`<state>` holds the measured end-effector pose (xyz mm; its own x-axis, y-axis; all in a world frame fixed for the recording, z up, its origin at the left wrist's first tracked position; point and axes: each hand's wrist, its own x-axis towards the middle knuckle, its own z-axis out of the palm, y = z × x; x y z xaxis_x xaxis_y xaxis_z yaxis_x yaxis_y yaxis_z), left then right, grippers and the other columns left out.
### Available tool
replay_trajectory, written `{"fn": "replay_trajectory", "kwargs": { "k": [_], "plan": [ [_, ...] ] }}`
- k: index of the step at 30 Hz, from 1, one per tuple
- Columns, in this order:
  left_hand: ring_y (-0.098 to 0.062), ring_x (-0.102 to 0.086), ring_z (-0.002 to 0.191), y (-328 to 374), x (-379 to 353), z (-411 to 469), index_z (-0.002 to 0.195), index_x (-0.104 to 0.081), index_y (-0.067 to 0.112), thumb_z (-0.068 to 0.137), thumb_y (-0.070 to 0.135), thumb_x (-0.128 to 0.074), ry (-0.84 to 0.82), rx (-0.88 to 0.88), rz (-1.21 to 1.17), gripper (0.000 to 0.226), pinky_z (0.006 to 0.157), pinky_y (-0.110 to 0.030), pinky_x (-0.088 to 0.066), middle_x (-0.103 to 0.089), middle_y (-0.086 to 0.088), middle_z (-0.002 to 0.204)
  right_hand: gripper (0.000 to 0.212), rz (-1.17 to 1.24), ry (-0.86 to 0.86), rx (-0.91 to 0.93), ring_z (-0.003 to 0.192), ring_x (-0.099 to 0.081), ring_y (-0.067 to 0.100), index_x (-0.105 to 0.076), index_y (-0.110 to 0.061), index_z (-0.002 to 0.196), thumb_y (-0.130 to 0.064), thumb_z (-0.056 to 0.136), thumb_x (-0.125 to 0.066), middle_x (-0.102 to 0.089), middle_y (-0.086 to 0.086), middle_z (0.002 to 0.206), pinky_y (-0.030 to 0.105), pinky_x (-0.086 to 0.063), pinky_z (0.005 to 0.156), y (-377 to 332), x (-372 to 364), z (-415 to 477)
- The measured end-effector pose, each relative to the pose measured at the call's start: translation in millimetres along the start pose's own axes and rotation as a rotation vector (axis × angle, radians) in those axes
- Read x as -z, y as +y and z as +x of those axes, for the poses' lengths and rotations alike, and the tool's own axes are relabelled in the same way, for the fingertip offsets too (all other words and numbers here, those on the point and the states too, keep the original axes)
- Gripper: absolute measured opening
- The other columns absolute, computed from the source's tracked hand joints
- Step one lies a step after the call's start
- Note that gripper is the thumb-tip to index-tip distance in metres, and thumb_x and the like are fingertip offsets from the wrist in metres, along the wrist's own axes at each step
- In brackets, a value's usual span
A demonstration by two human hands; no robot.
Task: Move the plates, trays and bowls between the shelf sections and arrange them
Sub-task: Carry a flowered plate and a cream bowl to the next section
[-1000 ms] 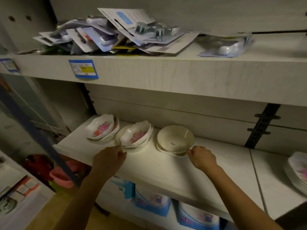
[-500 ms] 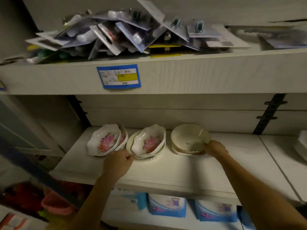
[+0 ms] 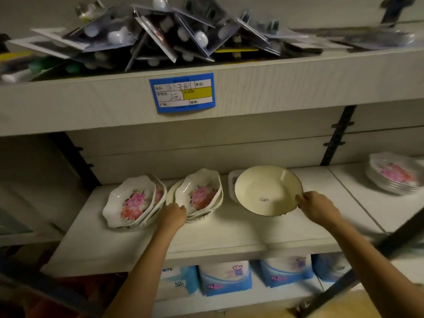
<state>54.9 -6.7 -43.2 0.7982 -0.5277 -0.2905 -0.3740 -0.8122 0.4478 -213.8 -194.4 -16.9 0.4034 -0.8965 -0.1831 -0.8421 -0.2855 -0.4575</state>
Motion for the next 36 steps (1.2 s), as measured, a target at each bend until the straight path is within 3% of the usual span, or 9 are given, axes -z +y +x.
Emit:
{"fn": "replay_trajectory", "kwargs": {
  "k": [4, 6, 9, 12, 15, 17, 20, 26, 36],
  "plan": [
    [-0.036, -0.065, 0.091, 5.3, -3.3, 7.1, 0.105, -0.059, -0.006, 0.089, 0.031, -0.051, -0.047, 0.029, -0.026, 0.042, 0.064, -0.031, -0.043, -0.067, -0.025, 0.107, 0.037, 0.024, 0.035, -0.035, 0.070, -0.051, 0.025, -0.048, -0.019, 0.060, -0.028, 0.095, -0.039, -0.057, 0.008, 0.075, 0.032, -0.037, 0.062, 11.0, 12.2, -22.6],
    [-0.036, -0.066, 0.093, 6.5, -4.4, 8.9, 0.102, -0.060, -0.006, 0.085, 0.025, -0.057, -0.043, 0.056, -0.072, 0.036, 0.063, -0.030, -0.042, -0.067, -0.023, 0.096, 0.037, 0.051, 0.049, -0.046, 0.065, -0.049, 0.021, -0.049, -0.017, 0.061, -0.027, 0.095, -0.039, -0.056, 0.006, 0.070, 0.030, -0.034, 0.056, 15.8, 16.3, -29.5],
    [-0.034, -0.065, 0.085, 8.4, -3.0, 7.5, 0.103, -0.060, -0.007, 0.083, 0.022, -0.059, -0.044, 0.084, -0.115, 0.035, 0.060, -0.031, -0.046, -0.065, -0.022, 0.095, 0.036, 0.077, 0.059, -0.052, 0.061, -0.047, 0.015, -0.051, -0.017, 0.064, -0.027, 0.096, -0.038, -0.054, 0.003, 0.067, 0.025, -0.034, 0.053, 20.3, 18.7, -36.5],
    [-0.029, -0.056, 0.069, 7.0, 0.1, 7.9, 0.106, -0.057, -0.008, 0.085, 0.021, -0.056, -0.058, 0.082, -0.187, 0.035, 0.047, -0.027, -0.036, -0.061, -0.021, 0.092, 0.036, 0.082, 0.062, -0.070, 0.061, -0.048, 0.015, -0.052, -0.016, 0.065, -0.028, 0.097, -0.038, -0.054, 0.003, 0.067, 0.025, -0.034, 0.053, 22.5, 19.8, -39.2],
    [-0.022, -0.045, 0.053, 3.8, 3.6, 11.1, 0.110, -0.054, -0.008, 0.089, 0.023, -0.050, -0.069, 0.102, -0.299, 0.038, 0.046, -0.025, -0.031, -0.054, -0.018, 0.082, 0.037, 0.096, 0.063, -0.081, 0.062, -0.048, 0.017, -0.052, -0.016, 0.063, -0.028, 0.096, -0.038, -0.053, 0.003, 0.065, 0.028, -0.036, 0.056, 24.7, 20.2, -41.5],
    [-0.026, -0.046, 0.056, 1.9, 5.3, 14.1, 0.108, -0.056, -0.010, 0.089, 0.025, -0.047, -0.033, 0.091, -0.387, 0.041, 0.052, -0.027, -0.034, -0.059, -0.023, 0.079, 0.038, 0.116, 0.066, -0.088, 0.062, -0.048, 0.017, -0.051, -0.017, 0.063, -0.028, 0.096, -0.038, -0.052, 0.002, 0.064, 0.028, -0.036, 0.057, 26.4, 20.3, -44.6],
    [-0.036, -0.060, 0.075, 0.9, 7.0, 11.9, 0.094, -0.061, -0.010, 0.089, 0.026, -0.045, 0.084, 0.026, -0.383, 0.040, 0.064, -0.036, -0.041, -0.064, -0.028, 0.087, 0.038, 0.141, 0.075, -0.112, 0.058, -0.046, 0.015, -0.049, -0.018, 0.061, -0.028, 0.096, -0.039, -0.051, 0.001, 0.062, 0.028, -0.035, 0.056, 29.5, 21.4, -50.5],
    [-0.028, -0.046, 0.058, 9.3, 12.3, -13.3, 0.060, -0.053, -0.005, 0.090, 0.017, -0.043, 0.185, -0.205, -0.287, 0.039, 0.057, -0.032, -0.032, -0.050, -0.019, 0.060, 0.036, 0.193, 0.115, -0.158, 0.061, -0.049, 0.015, -0.052, -0.017, 0.065, -0.029, 0.096, -0.040, -0.054, 0.003, 0.067, 0.028, -0.040, 0.061, 42.8, 27.5, -68.8],
    [-0.024, -0.039, 0.052, 57.8, 2.2, -72.7, 0.054, -0.048, 0.002, 0.089, 0.010, -0.045, 0.117, -0.458, -0.260, 0.037, 0.051, -0.029, -0.027, -0.045, -0.010, 0.051, 0.039, 0.282, 0.146, -0.191, 0.058, -0.051, 0.012, -0.056, -0.013, 0.063, -0.028, 0.096, -0.041, -0.053, 0.000, 0.062, 0.026, -0.044, 0.063, 102.3, 60.3, -115.7]
  ]
}}
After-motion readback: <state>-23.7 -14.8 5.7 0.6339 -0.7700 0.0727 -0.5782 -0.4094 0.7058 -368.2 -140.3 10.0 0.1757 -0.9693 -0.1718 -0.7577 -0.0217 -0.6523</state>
